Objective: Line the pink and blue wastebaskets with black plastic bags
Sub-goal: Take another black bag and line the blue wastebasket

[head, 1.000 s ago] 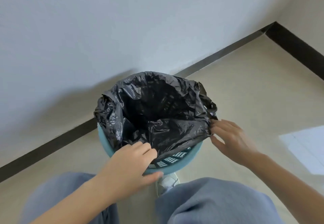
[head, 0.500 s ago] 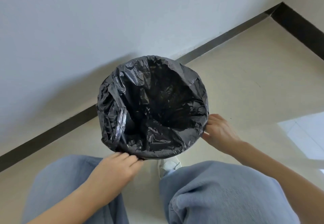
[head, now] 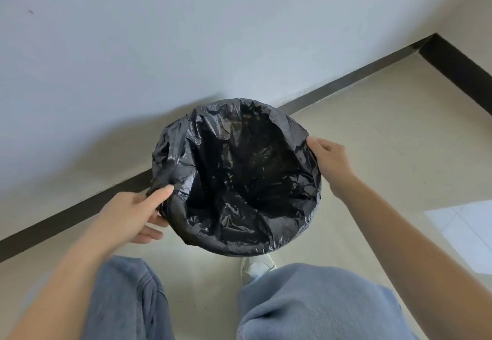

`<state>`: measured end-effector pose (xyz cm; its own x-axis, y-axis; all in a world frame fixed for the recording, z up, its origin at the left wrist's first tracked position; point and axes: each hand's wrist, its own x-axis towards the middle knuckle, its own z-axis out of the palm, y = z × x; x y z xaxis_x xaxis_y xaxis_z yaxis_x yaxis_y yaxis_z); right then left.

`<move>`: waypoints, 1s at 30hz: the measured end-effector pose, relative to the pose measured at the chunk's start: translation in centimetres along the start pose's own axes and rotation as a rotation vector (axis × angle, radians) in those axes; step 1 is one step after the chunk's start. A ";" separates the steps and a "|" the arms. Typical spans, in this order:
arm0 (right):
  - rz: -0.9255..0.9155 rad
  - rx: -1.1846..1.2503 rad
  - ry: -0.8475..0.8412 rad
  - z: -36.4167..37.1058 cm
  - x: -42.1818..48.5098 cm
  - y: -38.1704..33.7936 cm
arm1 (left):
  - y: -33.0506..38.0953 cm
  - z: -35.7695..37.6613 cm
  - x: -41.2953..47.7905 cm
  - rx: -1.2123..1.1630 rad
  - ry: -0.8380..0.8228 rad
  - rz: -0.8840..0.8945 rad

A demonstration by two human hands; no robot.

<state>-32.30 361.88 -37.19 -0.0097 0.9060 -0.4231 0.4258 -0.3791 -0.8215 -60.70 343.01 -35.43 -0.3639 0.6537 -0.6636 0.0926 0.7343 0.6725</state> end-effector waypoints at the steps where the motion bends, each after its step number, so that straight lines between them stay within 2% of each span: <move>1: 0.008 0.029 0.015 0.5 0.5 0.0 | 0.2 0.0 0.5 -0.041 0.026 -0.014; 4: 0.104 0.198 0.095 0.6 1.7 0.1 | -0.1 0.9 1.6 -0.200 0.046 0.005; 6: 0.207 0.292 0.049 0.4 2.3 0.3 | -0.4 1.3 1.8 -0.232 0.059 0.038; 9: 0.223 0.180 0.005 0.4 2.8 1.1 | -0.9 1.5 2.1 -0.258 0.073 0.066; 11: 0.179 0.108 0.007 0.4 2.5 0.5 | -0.9 1.5 2.6 -0.312 0.088 0.021; 13: 0.096 0.084 0.080 0.4 1.5 -0.9 | -0.9 1.6 3.2 -0.416 0.115 -0.052; 15: -0.090 0.001 0.145 0.3 0.7 -1.2 | -1.1 1.6 3.6 -0.483 0.131 -0.095; 17: -0.288 -0.239 0.099 0.7 0.0 -0.8 | -1.2 1.5 3.7 -0.527 0.069 -0.088; 18: -0.331 -0.340 0.062 1.1 -0.2 -0.3 | -1.3 1.4 3.7 -0.558 0.024 -0.073; 21: -0.240 -0.341 0.047 2.3 -0.7 0.6 | -1.4 0.7 3.8 -0.710 0.005 -0.073; 26: -0.167 -0.301 0.082 2.7 -0.9 0.6 | -2.5 0.0 4.6 -1.054 0.024 -0.283; 28: -0.050 -0.169 0.062 2.7 -0.6 0.6 | -2.9 0.3 5.0 -1.043 0.011 -0.300; 30: 0.143 0.056 -0.036 2.2 -0.4 0.7 | -2.7 0.7 4.9 -0.986 -0.045 -0.260</move>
<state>-34.01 360.85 -38.50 0.0150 0.8350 -0.5500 0.3745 -0.5148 -0.7712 -62.07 344.37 -40.68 -0.2265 0.5169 -0.8256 -0.7965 0.3896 0.4624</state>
